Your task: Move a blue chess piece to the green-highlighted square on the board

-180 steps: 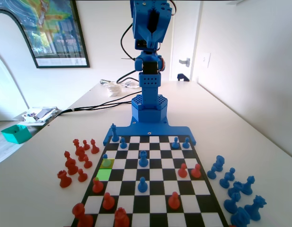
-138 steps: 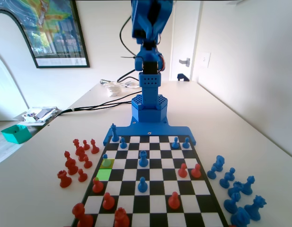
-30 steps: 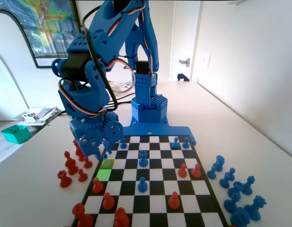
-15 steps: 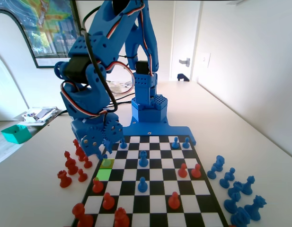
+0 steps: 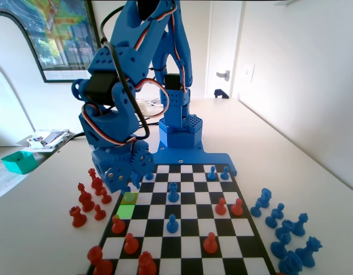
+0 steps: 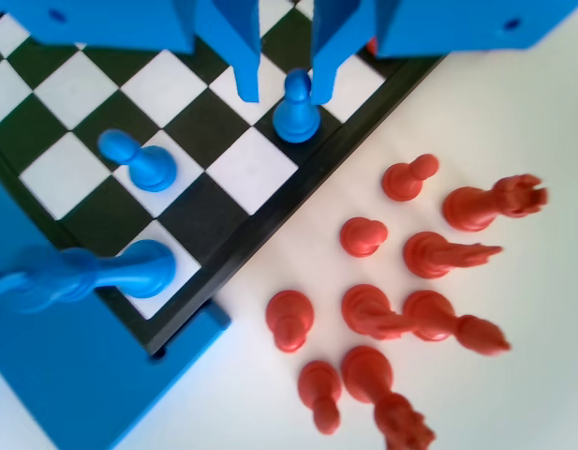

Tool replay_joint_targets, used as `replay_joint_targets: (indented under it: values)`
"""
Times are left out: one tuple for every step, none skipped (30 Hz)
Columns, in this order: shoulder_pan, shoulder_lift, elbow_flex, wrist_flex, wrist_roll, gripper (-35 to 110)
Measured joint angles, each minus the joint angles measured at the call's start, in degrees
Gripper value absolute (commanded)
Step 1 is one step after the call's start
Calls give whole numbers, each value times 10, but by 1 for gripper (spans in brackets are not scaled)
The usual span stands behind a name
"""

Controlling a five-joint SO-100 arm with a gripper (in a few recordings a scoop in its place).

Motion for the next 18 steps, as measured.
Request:
replay_joint_targets:
  values:
    - [0, -5, 0, -1, 0, 11]
    - [0, -11, 0, -2, 0, 11]
    - [1, -13, 0, -6, 0, 11]
    - [1, -14, 0, -9, 0, 11]
    - [1, -14, 0, -10, 0, 11]
    - [0, -14, 0, -11, 0, 11]
    - [0, -14, 0, -11, 0, 11]
    - [0, -15, 0, -11, 0, 11]
    - [0, -15, 2, -11, 0, 10]
    - [0, -15, 2, -13, 0, 9]
    - [1, -15, 2, -18, -1, 8]
    - [1, -15, 2, -19, -4, 7]
    - [1, -15, 2, -21, -5, 5]
    - [0, -15, 2, -22, -5, 4]
    - [0, -15, 2, -22, -5, 2]
    - [0, -15, 2, -22, -5, 1]
    - [0, -15, 2, -22, -5, 1]
    - [1, -15, 2, -24, -5, 1]
